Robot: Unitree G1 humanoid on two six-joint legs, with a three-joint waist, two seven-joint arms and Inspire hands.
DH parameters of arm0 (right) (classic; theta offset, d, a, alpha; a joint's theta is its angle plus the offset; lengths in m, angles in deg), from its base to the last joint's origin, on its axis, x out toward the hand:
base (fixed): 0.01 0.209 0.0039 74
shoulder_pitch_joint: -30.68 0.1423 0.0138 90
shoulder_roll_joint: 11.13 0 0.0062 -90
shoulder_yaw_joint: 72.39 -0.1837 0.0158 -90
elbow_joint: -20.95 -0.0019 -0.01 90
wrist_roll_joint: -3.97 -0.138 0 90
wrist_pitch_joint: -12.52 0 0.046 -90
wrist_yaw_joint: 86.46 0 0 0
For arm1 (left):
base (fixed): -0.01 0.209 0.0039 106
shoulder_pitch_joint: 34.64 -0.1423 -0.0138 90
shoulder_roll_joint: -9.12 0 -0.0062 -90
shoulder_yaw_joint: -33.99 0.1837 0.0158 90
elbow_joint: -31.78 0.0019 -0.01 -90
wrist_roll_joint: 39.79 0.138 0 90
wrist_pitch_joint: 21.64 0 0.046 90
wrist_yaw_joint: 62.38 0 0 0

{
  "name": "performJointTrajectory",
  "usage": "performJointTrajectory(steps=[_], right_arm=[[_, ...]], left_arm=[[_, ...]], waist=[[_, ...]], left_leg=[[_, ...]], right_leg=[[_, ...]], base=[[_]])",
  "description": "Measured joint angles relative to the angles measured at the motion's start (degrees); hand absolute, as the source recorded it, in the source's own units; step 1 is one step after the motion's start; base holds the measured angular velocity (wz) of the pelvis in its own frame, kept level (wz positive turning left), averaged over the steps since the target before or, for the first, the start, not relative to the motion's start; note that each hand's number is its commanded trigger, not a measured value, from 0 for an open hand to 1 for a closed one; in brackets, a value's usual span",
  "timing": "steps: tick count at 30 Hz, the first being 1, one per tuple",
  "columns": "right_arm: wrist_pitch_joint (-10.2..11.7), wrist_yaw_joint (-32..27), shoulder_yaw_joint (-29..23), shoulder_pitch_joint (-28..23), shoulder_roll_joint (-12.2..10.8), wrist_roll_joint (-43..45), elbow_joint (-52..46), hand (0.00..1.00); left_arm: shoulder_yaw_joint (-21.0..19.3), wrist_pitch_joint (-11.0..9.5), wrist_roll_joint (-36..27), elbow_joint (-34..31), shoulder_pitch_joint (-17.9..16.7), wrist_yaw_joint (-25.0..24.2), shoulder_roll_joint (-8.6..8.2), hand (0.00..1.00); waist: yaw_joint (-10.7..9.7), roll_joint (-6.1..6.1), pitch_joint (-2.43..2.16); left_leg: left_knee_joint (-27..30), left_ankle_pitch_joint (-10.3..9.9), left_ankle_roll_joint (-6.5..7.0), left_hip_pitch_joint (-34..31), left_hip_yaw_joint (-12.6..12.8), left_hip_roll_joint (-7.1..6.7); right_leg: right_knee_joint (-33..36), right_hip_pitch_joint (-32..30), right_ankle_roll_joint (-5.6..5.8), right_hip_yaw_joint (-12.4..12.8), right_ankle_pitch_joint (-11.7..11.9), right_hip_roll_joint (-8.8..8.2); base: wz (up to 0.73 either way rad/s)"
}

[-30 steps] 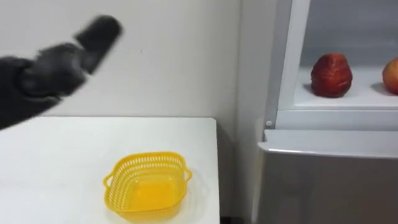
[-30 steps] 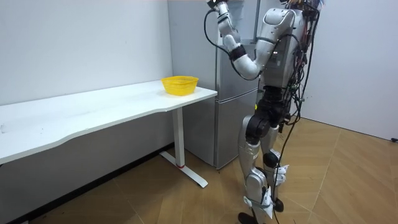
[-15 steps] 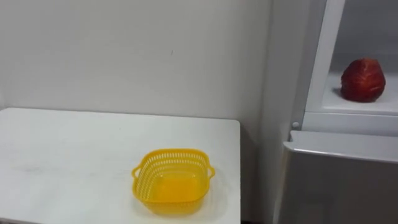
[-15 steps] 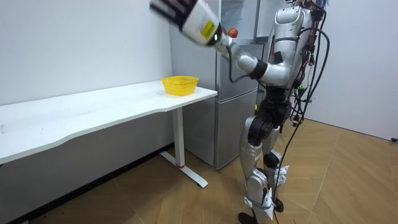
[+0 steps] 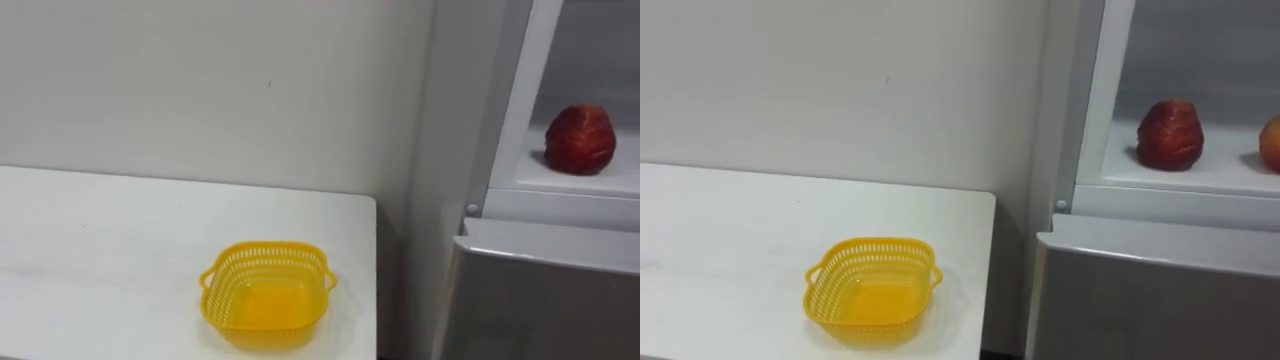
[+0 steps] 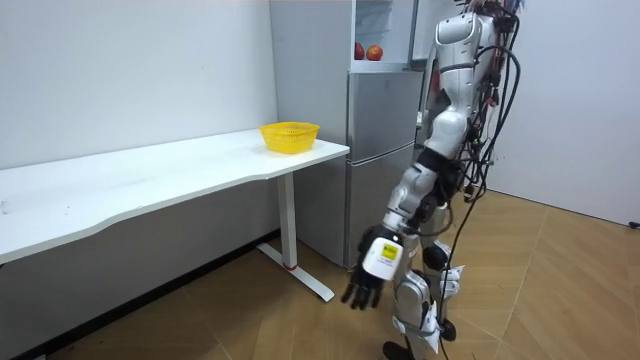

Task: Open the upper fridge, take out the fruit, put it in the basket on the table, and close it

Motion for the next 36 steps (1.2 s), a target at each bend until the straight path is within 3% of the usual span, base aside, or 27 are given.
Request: performJointTrajectory(steps=[6, 10, 14, 18, 21, 27, 32, 36], right_arm=[[-1.4, 0.4, 0.2, 0.2, -0.1, -0.6, 0.0, 0.0], [-1.4, 0.4, 0.3, 0.2, -0.1, -0.6, 0.0, 0.0], [-1.3, -0.3, 0.4, 1.3, -0.2, -1.5, 0.3, 0.0], [-1.0, -1.7, 0.6, 2.1, -0.5, -2.2, -0.1, 0.0], [-0.2, -4.6, 1.5, 3.0, -0.6, -6.0, -1.4, 0.0], [4.1, -7.4, 1.5, 4.5, -2.0, -20.0, -4.1, 0.0], [6.2, -7.9, 1.3, 4.9, -2.2, -24.4, -6.3, 0.0], [8.0, -8.8, 0.6, 5.1, -2.1, -26.6, -7.5, 0.0]], left_arm=[[2.5, 4.7, 8.8, 5.6, -1.3, -5.3, -0.28, 0.0], [2.6, 5.2, 15.6, 5.6, -0.9, -7.1, -1.13, 0.0], [6.9, 6.1, 26.3, 5.2, -0.2, -9.0, -0.91, 0.0], [10.0, 6.1, 32.3, 4.2, 2.4, -10.6, -0.73, 0.0], [12.5, 6.0, 33.0, 4.2, 4.6, -10.6, -0.2, 0.0], [14.8, 5.2, 32.6, 4.3, 5.7, -10.5, 0.15, 0.0], [14.4, 3.5, 32.7, 4.3, 5.2, -10.5, -0.34, 0.0], [14.1, 1.9, 32.7, 4.4, 4.9, -10.5, -0.32, 0.0]], waist=[[-1.4, 1.32, 0.29], [-2.1, 1.55, 0.14], [-4.4, 0.67, 0.1], [-4.6, -0.64, 0.31], [-4.6, -0.98, 0.41], [-5.1, -0.72, 0.37], [-5.8, 0.34, 0.4], [-6.7, 0.4, 0.3]], left_leg=[[0.0, 0.0, 0.01, -0.1, 0.3, 0.06], [-0.2, 0.0, -0.02, 0.1, 1.1, 0.2], [-0.1, 0.1, 0.0, 0.0, 1.7, 0.13], [-0.1, 0.1, 0.0, 0.0, 2.6, 0.22], [-0.2, 0.1, 0.0, -0.1, 3.4, 0.3], [-0.2, 0.0, 0.01, -0.5, 3.3, 0.27], [-0.2, 0.0, 0.01, -0.7, 3.3, 0.28], [-0.3, 0.1, 0.0, -0.3, 3.4, 0.31]], right_leg=[[0.2, -0.5, 0.01, 0.1, 0.0, -0.02], [0.2, -0.5, -0.03, 0.9, 0.0, 0.07], [0.1, -0.7, -0.02, 1.6, 0.0, 0.04], [0.2, -1.1, 0.0, 2.8, 0.0, 0.21], [0.1, -1.5, 0.05, 3.6, 0.2, 0.34], [-0.1, -2.1, 0.11, 3.2, 0.3, 0.31], [0.0, -2.3, 0.1, 3.1, 0.3, 0.32], [0.0, -2.1, 0.1, 3.5, 0.3, 0.33]], base=[[-0.01], [-0.09], [-0.06], [-0.11], [-0.15], [0.0], [0.0], [0.0]])
